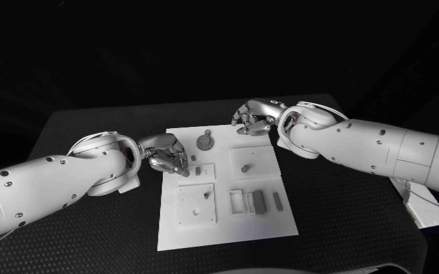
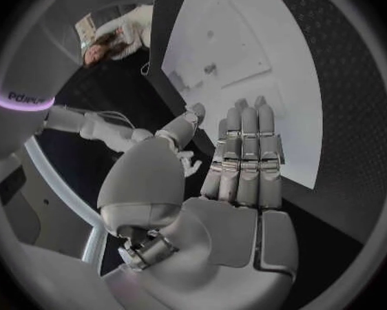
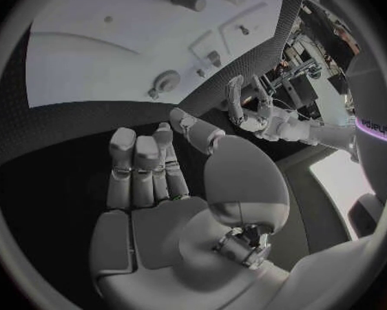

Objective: Assemble the parts on the task board

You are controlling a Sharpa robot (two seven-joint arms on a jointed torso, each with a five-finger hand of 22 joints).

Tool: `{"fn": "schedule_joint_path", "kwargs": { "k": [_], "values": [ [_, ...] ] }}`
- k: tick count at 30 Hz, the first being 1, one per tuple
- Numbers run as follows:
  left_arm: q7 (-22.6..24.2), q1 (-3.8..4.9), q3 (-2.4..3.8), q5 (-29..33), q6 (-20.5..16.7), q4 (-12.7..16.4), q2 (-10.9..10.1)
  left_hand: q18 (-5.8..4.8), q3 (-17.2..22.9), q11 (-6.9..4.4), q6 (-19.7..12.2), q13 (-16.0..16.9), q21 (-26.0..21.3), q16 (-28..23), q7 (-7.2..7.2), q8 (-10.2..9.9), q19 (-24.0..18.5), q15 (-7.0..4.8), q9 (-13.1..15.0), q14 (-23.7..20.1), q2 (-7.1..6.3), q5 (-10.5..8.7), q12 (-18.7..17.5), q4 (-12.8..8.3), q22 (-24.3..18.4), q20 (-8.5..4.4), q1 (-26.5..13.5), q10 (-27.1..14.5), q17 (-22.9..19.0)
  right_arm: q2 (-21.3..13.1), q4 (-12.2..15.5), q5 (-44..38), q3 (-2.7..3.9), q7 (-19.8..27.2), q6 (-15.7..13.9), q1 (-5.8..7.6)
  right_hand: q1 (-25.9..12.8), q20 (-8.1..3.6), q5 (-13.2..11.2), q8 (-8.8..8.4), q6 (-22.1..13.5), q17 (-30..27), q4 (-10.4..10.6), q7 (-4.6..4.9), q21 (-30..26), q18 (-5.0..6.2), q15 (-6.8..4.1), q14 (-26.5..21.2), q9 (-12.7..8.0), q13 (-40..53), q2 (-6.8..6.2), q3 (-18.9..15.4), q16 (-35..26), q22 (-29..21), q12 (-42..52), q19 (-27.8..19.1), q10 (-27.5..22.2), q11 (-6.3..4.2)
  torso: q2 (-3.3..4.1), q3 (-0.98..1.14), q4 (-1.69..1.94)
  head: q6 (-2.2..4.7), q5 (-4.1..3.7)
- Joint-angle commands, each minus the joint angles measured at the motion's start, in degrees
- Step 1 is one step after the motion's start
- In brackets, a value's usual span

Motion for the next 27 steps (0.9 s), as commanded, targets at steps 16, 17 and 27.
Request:
{"fn": "schedule_joint_path", "kwargs": {
  "k": [16,17,27],
  "values": [
    [17.1,-0.3,-0.1,37.5,-12.2,-3.7,-3.4,0.16,-0.5,1.66,-2.8,-3.3,-2.8,-4.3,0.46,-2.1,-2.2,1.62,-0.6,-3.4,0.43,0.02,-0.8,-0.4,-1.6,1.66,0.0,-7.1,-2.8,-9.1,10.0,-2.0,-2.77,3.3,-1.4,-3.26,2.0,2.94,0.1,1.39,-3.3,-5.7,-1.0,2.7,-7.0,1.7,4.62,-3.6,-0.5,-30.2,-2.61,-3.3,-8.2,-3.2,-42.0,-3.7,-4.8,4.73,-0.17,-0.35,-0.18,2.01,1.63],
    [17.3,-0.35,-0.1,37.8,-11.8,-3.8,-3.4,0.19,-0.6,1.68,-2.8,-3.5,-2.9,-4.9,0.43,-2.1,-2.4,1.84,-0.6,-4.1,0.31,0.02,-0.8,-0.3,-1.6,1.81,-0.1,-7.2,-3.1,-9.3,10.2,-3.1,-2.92,3.1,-1.4,-3.4,2.0,2.89,0.1,1.52,-3.3,-5.8,-0.9,2.66,-7.1,1.7,4.65,-3.5,-0.5,-31.2,-2.76,-3.4,-8.3,-3.2,-43.1,-3.6,-4.4,4.72,-0.19,-0.38,-0.18,2.03,1.68],
    [18.1,-0.88,-0.13,39.5,-11.8,-4.7,-3.4,-0.61,-0.6,1.96,-3.7,-5.4,-6.1,-7.9,0.71,-2.9,-6.8,3.19,-1.0,-7.7,0.01,0.02,-0.6,-0.2,-3.5,3.43,-0.9,-8.7,-5.6,-10.3,11.9,-11.6,-3.83,1.2,-1.8,-4.69,2.2,2.53,0.1,2.52,-2.5,-6.2,0.1,2.31,-7.1,1.7,4.26,-2.7,-0.6,-34.8,-4.59,-3.7,-8.1,-3.3,-46.7,-2.6,-0.2,4.33,-0.29,-0.4,-0.3,2.34,1.98]
  ]
}}
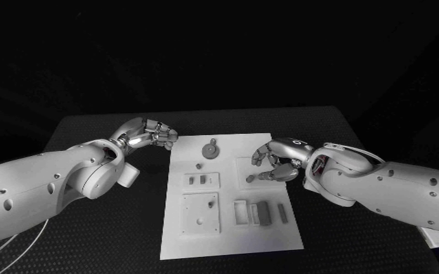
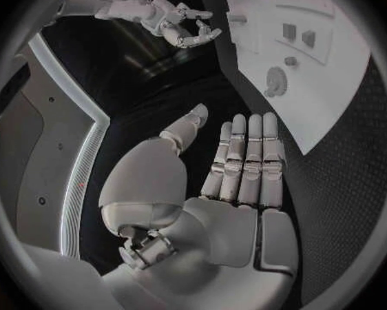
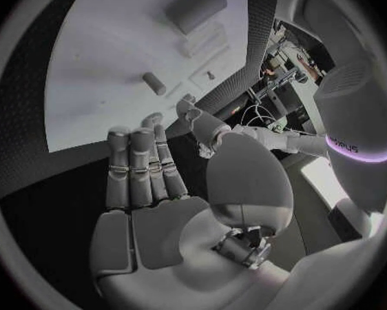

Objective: Assemble the parts on the task board

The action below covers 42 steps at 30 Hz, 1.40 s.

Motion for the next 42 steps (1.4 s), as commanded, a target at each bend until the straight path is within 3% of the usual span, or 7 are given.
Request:
{"fn": "schedule_joint_path", "kwargs": {
  "k": [1,13,25,42],
  "values": [
    [2.3,0.01,0.02,2.3,-0.2,-0.1,0.1,-0.23,-0.1,-0.07,-0.3,-0.1,-0.3,-0.2,0.1,-0.2,-0.4,0.13,-0.1,-0.1,0.04,0.02,0.2,0.1,-0.1,-0.04,-0.4,-0.2,-0.1,0.0,0.4,-6.7,-0.17,-1.3,-0.2,-0.46,0.1,-0.05,0.1,0.37,0.3,-0.1,0.4,-0.15,-0.3,2.69,-0.18,0.3,-0.1,-0.4,-0.53,0.1,0.2,0.0,-0.5,0.4,0.8,-0.02,0.03,0.0,-0.04,0.24,-0.05],
    [2.2,-0.03,0.01,2.3,-0.2,-0.4,0.4,-0.19,-0.1,0.34,-0.2,-0.4,-0.5,-0.2,0.59,-0.2,-0.4,0.43,-0.1,0.2,0.04,0.02,0.3,0.1,-0.3,0.11,-0.6,0.2,-0.4,2.2,-1.2,-11.4,-1.9,-3.7,-2.1,-1.35,0.4,-0.29,0.1,0.75,0.5,-0.3,1.0,-0.34,-0.4,2.69,-0.47,0.7,-0.2,-1.6,-0.97,0.1,0.3,0.0,-1.6,1.0,2.6,-0.31,0.13,0.05,0.05,0.03,0.23],
    [1.9,-0.04,0.0,2.4,0.4,-0.6,0.5,-0.07,-0.2,0.68,-0.3,-0.7,-0.6,-0.2,0.95,-0.3,-0.4,0.63,-0.2,0.4,0.01,0.03,0.3,0.2,-0.5,0.25,-0.8,0.3,-0.6,4.7,-2.7,-13.1,-1.99,-5.1,-4.5,-2.44,1.4,-0.65,0.1,0.96,0.5,-0.4,0.8,-0.61,-0.2,2.69,-1.28,1.4,-0.4,-1.8,0.03,0.2,0.5,0.0,-1.5,1.7,5.5,-1.16,0.13,0.08,0.07,-0.4,0.39],
    [1.6,-0.06,-0.01,2.4,0.6,-0.8,0.7,0.06,-0.2,0.85,-0.3,-0.9,-0.7,-0.1,1.15,-0.3,-0.3,0.77,-0.3,0.6,0.1,0.03,0.3,0.4,-0.6,0.39,-1.0,0.4,-0.8,6.3,-3.3,-14.1,-2.01,-5.6,-4.4,-2.73,2.2,-1.14,0.1,2.04,2.0,-0.7,-0.2,-0.5,-0.1,2.69,-2.59,2.5,-0.3,-0.7,1.91,0.0,0.3,0.1,-0.7,2.6,9.0,-2.51,0.13,0.07,0.01,-0.96,0.38]
  ]
}}
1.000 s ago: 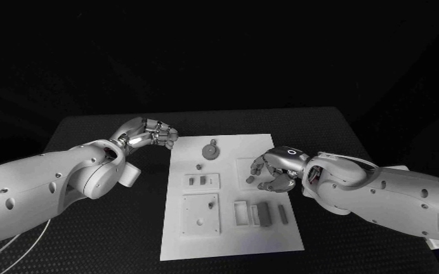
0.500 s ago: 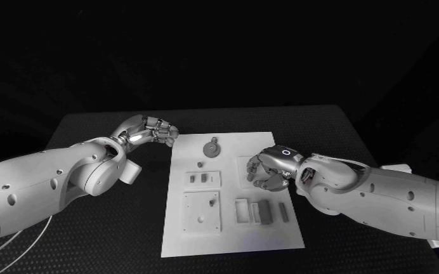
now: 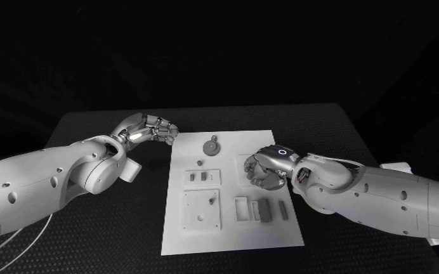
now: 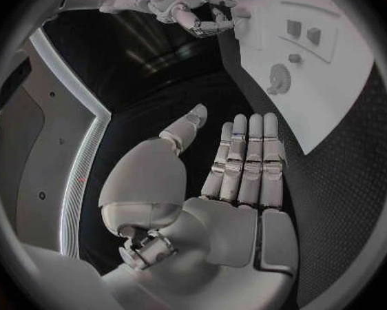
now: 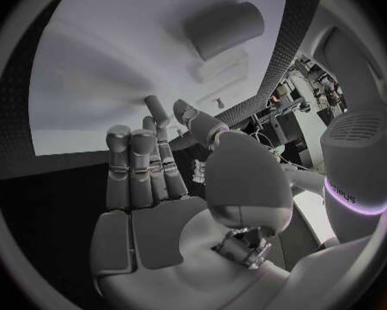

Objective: Assemble the parts on the task board

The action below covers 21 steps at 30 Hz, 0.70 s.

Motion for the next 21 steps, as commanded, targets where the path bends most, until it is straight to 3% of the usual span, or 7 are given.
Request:
{"fn": "schedule_joint_path", "kwargs": {
  "k": [1,9,21],
  "values": [
    [0.5,0.0,0.02,0.5,0.6,0.0,0.2,0.11,-0.1,0.43,0.1,-0.1,-0.2,-0.1,0.33,-0.3,-0.1,0.35,-0.1,0.2,0.11,0.03,0.3,0.3,-0.1,0.19,-0.6,0.0,-0.1,0.3,0.1,-1.5,-0.05,-0.4,-0.2,-0.16,0.0,-0.26,0.1,0.84,1.4,-0.1,-0.7,0.03,0.1,3.61,-0.67,0.2,0.3,0.4,1.13,0.0,-0.1,0.1,0.6,0.5,4.9,-0.83,0.0,0.0,-0.01,-0.15,0.04],
    [0.3,-0.02,0.02,0.5,0.9,-0.1,0.2,0.14,-0.1,0.45,0.1,-0.2,-0.2,-0.2,0.35,-0.3,-0.1,0.38,-0.1,0.2,0.15,0.03,0.3,0.3,-0.1,0.22,-0.7,0.0,-0.1,0.7,-0.4,-2.5,-0.05,-1.2,-0.5,-0.16,0.6,-0.48,0.1,1.88,3.2,-0.2,-1.6,-0.49,0.2,3.61,-1.4,0.8,0.8,1.9,3.53,0.0,-0.2,0.2,1.3,0.9,6.6,-1.6,-0.04,-0.03,-0.01,-0.35,-0.12],
    [0.2,-0.07,0.01,0.6,1.1,-0.1,0.3,0.21,-0.1,0.47,0.1,-0.3,-0.3,-0.2,0.38,-0.4,-0.1,0.43,-0.1,0.2,0.17,0.03,0.2,0.4,-0.2,0.27,-0.8,0.0,-0.2,1.5,-1.1,-3.3,-0.05,-1.8,-0.3,-0.25,0.6,-0.74,0.2,2.68,4.9,-0.2,-1.8,-1.23,0.4,3.61,-2.05,1.6,1.3,3.4,4.55,-0.1,-0.3,0.4,1.9,1.4,8.0,-2.29,-0.04,-0.04,0.02,-0.76,-0.29]
  ]
}}
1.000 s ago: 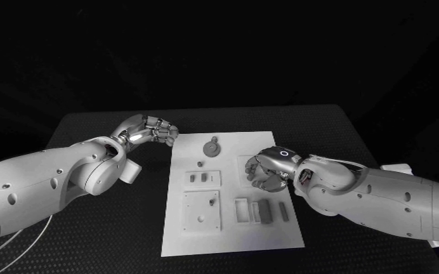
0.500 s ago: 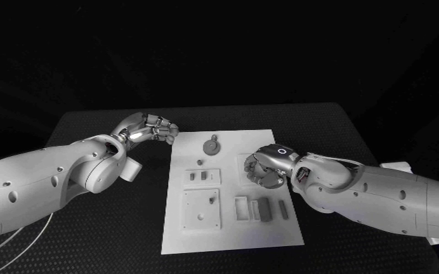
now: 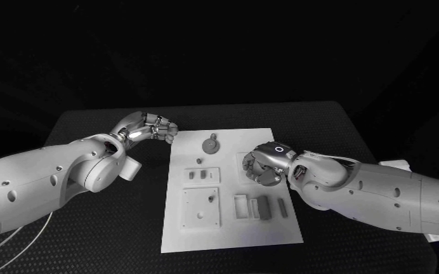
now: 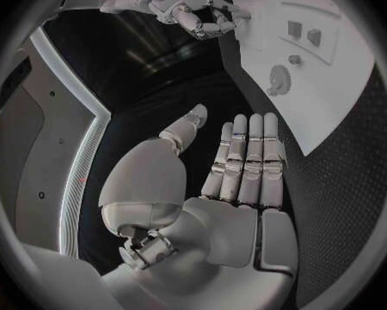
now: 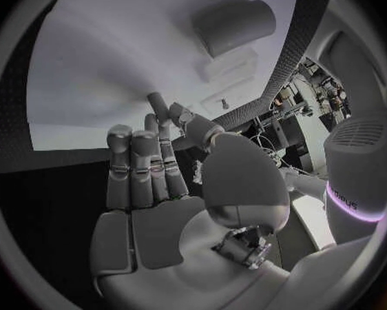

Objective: Assemble the parts on the task board

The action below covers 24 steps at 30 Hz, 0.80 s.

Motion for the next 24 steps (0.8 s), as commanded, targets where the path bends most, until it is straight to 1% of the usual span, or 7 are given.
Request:
{"fn": "schedule_joint_path", "kwargs": {
  "k": [1,6,13,18,24],
  "values": [
    [0.3,-0.01,0.02,0.5,0.8,0.0,0.1,0.27,0.0,0.48,0.1,-0.1,-0.3,-0.2,0.39,-0.4,-0.1,0.23,-0.1,0.0,-0.03,0.03,0.2,0.3,-0.1,0.27,-0.6,0.0,-0.1,0.2,-0.1,-1.3,-0.06,-0.3,0.3,-0.19,0.1,-0.14,0.2,0.25,0.5,-0.1,-0.4,0.11,0.4,3.59,-0.54,0.1,0.1,0.1,0.67,0.0,-0.3,0.1,0.4,0.3,5.6,-0.99,-0.01,-0.02,0.0,-0.19,-0.06],
    [0.2,-0.01,0.02,0.5,0.9,0.0,0.1,0.29,0.0,0.49,0.0,-0.1,-0.3,-0.2,0.41,-0.4,-0.1,0.25,-0.1,0.0,-0.03,0.03,0.2,0.3,-0.1,0.29,-0.6,0.0,-0.1,0.2,-0.4,-1.4,-0.06,-0.7,0.7,-0.19,0.1,-0.17,0.2,0.34,0.7,-0.1,-0.4,0.02,0.4,3.59,-0.62,0.1,0.1,0.4,0.77,0.0,-0.3,0.1,0.4,0.4,5.8,-1.07,-0.01,-0.04,0.01,-0.39,-0.09],
    [0.2,-0.01,0.02,0.5,0.8,-0.1,0.2,0.33,0.0,0.56,0.0,-0.2,-0.4,-0.2,0.49,-0.4,-0.1,0.29,-0.1,0.0,-0.04,0.03,0.2,0.3,-0.1,0.33,-0.7,-0.1,-0.2,0.4,-0.8,-1.8,-0.06,-1.1,1.2,-0.2,0.6,-0.29,0.2,0.42,1.0,-0.1,-0.6,-0.1,0.4,3.59,-0.74,0.3,0.2,0.8,1.44,0.2,-0.4,0.1,0.5,0.4,5.9,-1.19,0.0,-0.04,0.0,-0.51,-0.05],
    [0.1,-0.01,0.02,0.5,0.8,-0.1,0.1,0.35,-0.1,0.59,0.0,-0.3,-0.4,-0.2,0.54,-0.5,-0.1,0.31,-0.2,0.0,-0.05,0.03,0.2,0.3,-0.1,0.35,-0.7,-0.1,-0.2,0.5,-1.0,-2.1,-0.07,-1.2,1.5,-0.2,1.3,-0.44,0.2,0.8,1.7,0.0,-0.7,-0.41,0.4,3.59,-1.0,0.4,0.6,1.6,2.26,0.2,-0.5,0.3,0.8,0.4,6.5,-1.48,-0.01,-0.01,-0.03,-0.71,-0.05],
    [0.1,-0.02,0.01,0.5,0.8,0.0,0.1,0.38,0.0,0.61,-0.1,-0.3,-0.4,-0.2,0.59,-0.5,-0.1,0.32,-0.2,0.0,-0.05,0.03,0.2,0.3,-0.2,0.37,-0.7,-0.1,-0.2,0.5,-1.0,-2.6,-0.07,-1.7,1.4,-0.21,1.9,-0.62,0.1,1.32,2.7,0.0,-0.7,-0.8,0.6,3.59,-1.39,0.7,1.0,2.7,3.25,0.0,-0.5,0.5,1.3,0.4,7.4,-1.89,-0.01,-0.01,-0.03,-0.75,-0.04]
  ]
}}
